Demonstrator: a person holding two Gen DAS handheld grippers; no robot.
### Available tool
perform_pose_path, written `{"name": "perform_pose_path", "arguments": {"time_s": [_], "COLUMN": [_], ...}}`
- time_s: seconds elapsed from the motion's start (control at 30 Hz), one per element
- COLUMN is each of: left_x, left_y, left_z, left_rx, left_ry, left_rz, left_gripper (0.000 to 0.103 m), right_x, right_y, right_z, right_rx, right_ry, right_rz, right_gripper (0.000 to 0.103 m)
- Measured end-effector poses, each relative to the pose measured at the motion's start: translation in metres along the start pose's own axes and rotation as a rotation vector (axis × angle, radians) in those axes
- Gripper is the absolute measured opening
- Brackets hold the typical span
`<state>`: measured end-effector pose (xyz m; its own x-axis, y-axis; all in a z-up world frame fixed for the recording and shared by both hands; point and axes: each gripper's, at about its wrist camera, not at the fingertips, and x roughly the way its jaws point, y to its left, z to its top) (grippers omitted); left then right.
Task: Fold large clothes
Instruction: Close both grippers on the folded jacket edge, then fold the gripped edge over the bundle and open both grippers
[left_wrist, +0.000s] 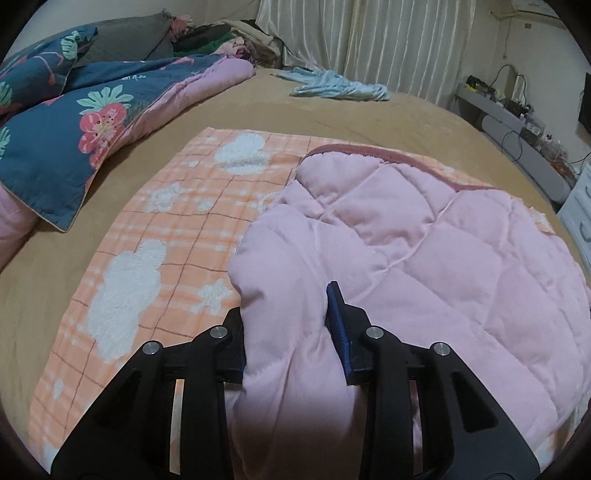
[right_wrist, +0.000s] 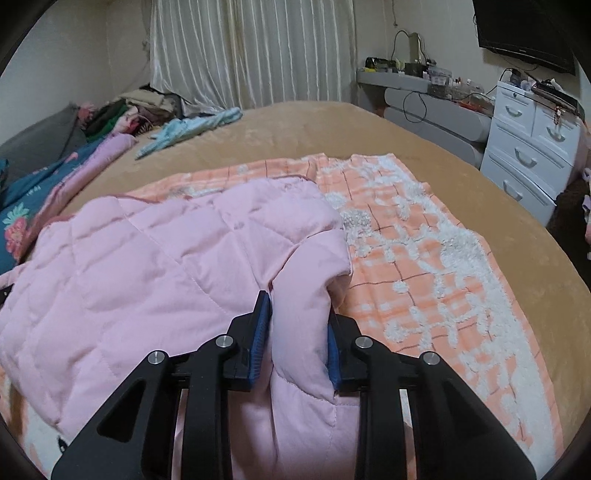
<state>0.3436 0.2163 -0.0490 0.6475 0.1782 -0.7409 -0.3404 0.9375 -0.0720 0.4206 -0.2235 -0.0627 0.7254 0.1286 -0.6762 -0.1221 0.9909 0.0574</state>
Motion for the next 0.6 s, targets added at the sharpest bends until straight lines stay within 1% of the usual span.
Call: {"name": "perform_pose_path", "arguments": {"time_s": [0.1, 0.23, 0.4, 0.5, 0.6], "left_x": [0.007, 0.011, 0.011, 0.011, 0.010], "left_y": [0.002, 0.003, 0.002, 0.002, 0.002], "left_z": [0.001, 0.004, 0.004, 0.004, 0.005], "left_rx": [-0.006, -0.011, -0.012, -0.013, -0.016], "left_ry": [0.012, 0.014, 0.013, 0.013, 0.023], "left_rz": [-0.003, -0.003, 0.000, 0.002, 0.004], "left_gripper": [0.026, 0.026, 0.026, 0.026, 0.027], "right_x": [0.013, 0.020, 0.021, 0.021, 0.019], "right_y": [-0.002, -0.001, 0.000, 0.000, 0.000], "right_z": [-0.001, -0.003, -0.003, -0.003, -0.003], "right_rx": [0.004, -0.008, -0.008, -0.015, -0.027], "right_ry": [0.023, 0.032, 0.047, 0.057, 0.065], "right_rz": [-0.004, -0.016, -0.020, -0.027, -0.040], "right_gripper": [0.028, 0.031, 0.033, 0.037, 0.039]}}
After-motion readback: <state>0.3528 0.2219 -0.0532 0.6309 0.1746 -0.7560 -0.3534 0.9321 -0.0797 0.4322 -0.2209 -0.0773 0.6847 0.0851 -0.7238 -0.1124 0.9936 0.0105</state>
